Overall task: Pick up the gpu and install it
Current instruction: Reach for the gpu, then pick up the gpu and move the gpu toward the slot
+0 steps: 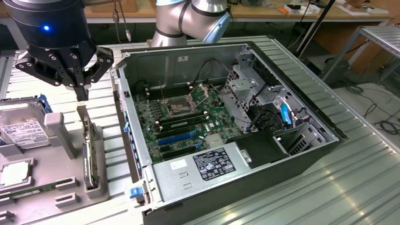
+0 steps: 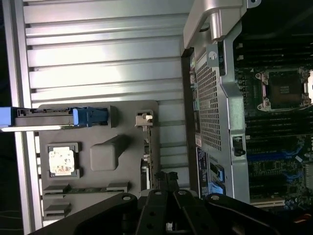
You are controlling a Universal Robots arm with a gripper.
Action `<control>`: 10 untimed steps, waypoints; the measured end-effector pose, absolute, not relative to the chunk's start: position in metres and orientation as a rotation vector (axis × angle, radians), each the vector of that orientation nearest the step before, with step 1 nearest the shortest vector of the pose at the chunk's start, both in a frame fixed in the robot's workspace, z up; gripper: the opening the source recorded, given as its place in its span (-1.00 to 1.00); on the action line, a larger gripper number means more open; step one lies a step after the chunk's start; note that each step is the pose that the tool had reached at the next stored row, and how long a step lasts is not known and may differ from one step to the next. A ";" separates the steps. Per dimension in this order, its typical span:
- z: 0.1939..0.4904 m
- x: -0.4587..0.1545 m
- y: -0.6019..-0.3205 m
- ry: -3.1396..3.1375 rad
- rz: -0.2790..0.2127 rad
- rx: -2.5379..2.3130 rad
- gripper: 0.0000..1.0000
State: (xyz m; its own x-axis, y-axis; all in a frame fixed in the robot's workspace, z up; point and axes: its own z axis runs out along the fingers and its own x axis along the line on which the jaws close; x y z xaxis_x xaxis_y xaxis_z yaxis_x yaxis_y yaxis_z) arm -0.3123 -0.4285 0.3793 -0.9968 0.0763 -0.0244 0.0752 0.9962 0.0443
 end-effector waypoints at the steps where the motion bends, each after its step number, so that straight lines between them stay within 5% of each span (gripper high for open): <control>1: 0.379 -0.312 -0.429 3.112 0.068 0.118 -0.79; 10: 0.379 -0.312 -0.428 3.113 0.068 0.118 -0.79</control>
